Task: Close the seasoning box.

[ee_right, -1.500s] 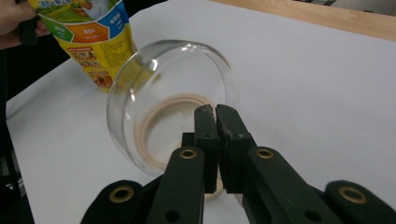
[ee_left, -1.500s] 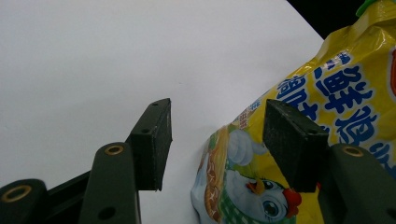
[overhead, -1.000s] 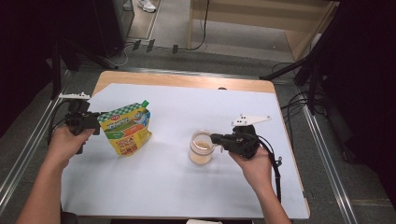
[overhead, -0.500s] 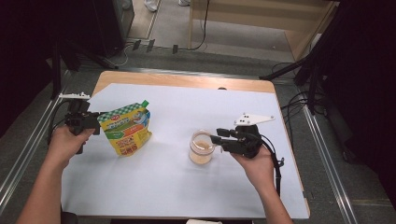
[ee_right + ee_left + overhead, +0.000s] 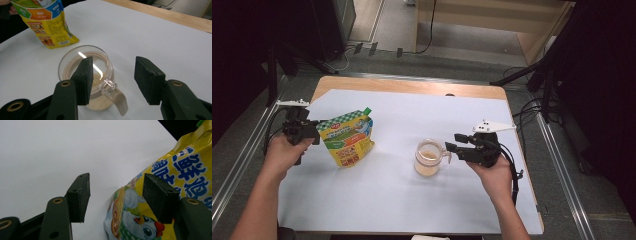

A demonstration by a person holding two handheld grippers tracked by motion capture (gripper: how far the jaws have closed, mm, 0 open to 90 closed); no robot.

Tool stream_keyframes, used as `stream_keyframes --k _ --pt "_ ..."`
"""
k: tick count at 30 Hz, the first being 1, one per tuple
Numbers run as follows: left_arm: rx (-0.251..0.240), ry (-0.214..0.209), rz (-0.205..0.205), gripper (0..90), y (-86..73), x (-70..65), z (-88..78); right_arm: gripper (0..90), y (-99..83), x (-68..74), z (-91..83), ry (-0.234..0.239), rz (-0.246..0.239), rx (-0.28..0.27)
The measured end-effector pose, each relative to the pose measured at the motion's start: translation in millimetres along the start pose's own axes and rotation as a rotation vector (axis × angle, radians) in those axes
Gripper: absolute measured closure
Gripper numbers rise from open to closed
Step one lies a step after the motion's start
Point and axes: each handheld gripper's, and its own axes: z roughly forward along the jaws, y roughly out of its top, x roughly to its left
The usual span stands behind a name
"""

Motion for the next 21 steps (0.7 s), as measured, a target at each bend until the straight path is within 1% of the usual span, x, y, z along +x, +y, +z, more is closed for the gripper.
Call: stream_keyframes --k 8,10,11,13,14,15,16,18,20,21 --pt "0.007 0.004 0.005 39.7 -0.5 0.2 0.5 45.5 -4.5 -16.8 -10.2 -0.043 0.022 -0.019" --pt "0.008 0.004 0.006 39.8 -0.5 0.0 0.5 44.1 -7.7 -22.2 -12.9 -0.038 0.034 -0.051" --pt "0.008 0.005 0.006 39.7 -0.6 -0.1 0.5 42.9 -9.4 -25.0 -14.4 -0.037 0.045 -0.057" --pt "0.009 0.007 0.008 39.7 -0.5 -0.4 0.5 41.0 -12.5 -29.9 -16.3 -0.065 0.058 -0.064" --pt "0.009 0.008 0.008 39.7 -0.6 -0.6 0.7 39.7 -14.3 -31.8 -17.2 -0.087 0.052 -0.071" --pt "0.010 0.010 0.010 39.7 -0.6 -0.7 0.7 39.4 -16.0 -34.1 -18.4 -0.100 0.039 -0.073" --pt "0.010 0.011 0.010 39.7 -0.7 -0.8 0.7 38.5 -17.7 -36.4 -19.4 -0.109 0.040 -0.079" --pt "0.010 0.013 0.012 39.7 -0.7 -0.7 0.5 34.3 -20.3 -41.5 -21.0 -0.125 0.055 -0.083" --pt "0.010 0.015 0.012 39.7 -0.8 -0.7 0.3 33.5 -22.8 -46.1 -22.1 -0.152 0.065 -0.081" --pt "0.011 0.015 0.013 39.7 -0.9 -0.6 0.2 33.3 -24.4 -48.3 -22.9 -0.156 0.071 -0.086"
